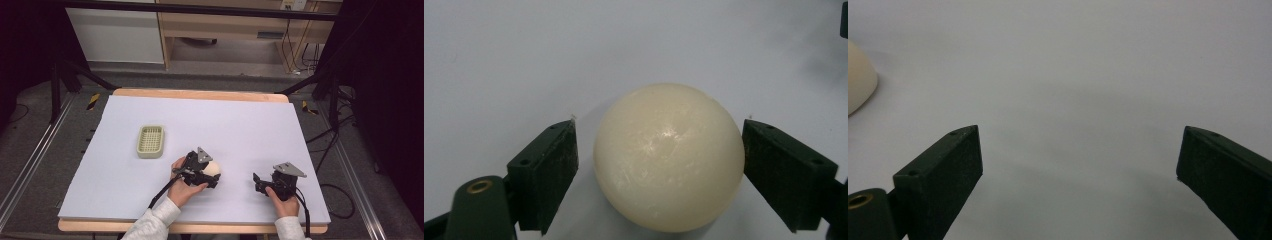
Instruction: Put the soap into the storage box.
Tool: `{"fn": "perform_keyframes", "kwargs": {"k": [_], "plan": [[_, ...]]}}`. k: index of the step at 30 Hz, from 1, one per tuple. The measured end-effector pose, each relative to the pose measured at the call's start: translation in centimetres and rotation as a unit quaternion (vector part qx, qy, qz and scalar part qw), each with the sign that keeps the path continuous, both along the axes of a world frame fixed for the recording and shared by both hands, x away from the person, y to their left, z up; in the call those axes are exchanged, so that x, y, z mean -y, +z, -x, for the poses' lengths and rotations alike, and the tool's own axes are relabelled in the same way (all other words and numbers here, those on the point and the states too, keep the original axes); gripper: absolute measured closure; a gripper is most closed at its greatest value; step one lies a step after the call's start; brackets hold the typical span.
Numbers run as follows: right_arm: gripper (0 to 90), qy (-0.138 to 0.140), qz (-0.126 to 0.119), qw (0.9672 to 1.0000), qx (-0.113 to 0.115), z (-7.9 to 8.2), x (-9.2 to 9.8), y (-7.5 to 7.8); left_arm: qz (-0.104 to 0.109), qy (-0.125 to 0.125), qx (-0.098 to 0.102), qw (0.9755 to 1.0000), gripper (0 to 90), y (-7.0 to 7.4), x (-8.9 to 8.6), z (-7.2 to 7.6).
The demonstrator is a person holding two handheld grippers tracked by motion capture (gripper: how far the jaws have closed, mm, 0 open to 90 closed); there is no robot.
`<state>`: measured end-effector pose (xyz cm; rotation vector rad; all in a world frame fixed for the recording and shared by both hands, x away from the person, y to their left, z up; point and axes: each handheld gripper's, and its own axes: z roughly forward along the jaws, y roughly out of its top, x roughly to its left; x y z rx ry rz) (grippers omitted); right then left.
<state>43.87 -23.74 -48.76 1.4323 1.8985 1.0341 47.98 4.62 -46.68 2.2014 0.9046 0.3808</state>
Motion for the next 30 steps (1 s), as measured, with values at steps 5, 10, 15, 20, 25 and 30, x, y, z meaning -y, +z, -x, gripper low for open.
{"fn": "perform_keyframes", "kwargs": {"k": [5,10,15,20,25,30], "plan": [[4.9,0.001,0.000,1.0000,0.000,-0.01,0.00,0.00,0.001,-0.001,-0.008,1.0000,17.7,-0.35,-0.02,-0.15],[4.9,0.002,0.002,1.0000,-0.001,-0.02,-0.01,0.00,-0.001,-0.003,-0.011,0.9999,18.8,-0.47,0.07,-0.19],[4.9,0.002,0.002,1.0000,-0.001,-0.02,-0.01,0.00,-0.004,-0.001,-0.015,0.9999,20.0,-0.70,0.20,-0.26],[4.9,0.002,0.002,1.0000,-0.001,-0.03,-0.01,0.00,-0.003,0.000,-0.012,0.9999,23.4,-0.70,0.37,-0.18],[4.9,0.002,0.002,1.0000,-0.001,-0.03,-0.01,0.00,-0.003,0.000,-0.014,0.9999,23.6,-0.68,0.34,-0.20],[4.9,0.002,0.003,1.0000,-0.001,-0.04,-0.01,-0.01,-0.003,0.001,-0.014,0.9999,23.7,-0.68,0.37,-0.19]]}}
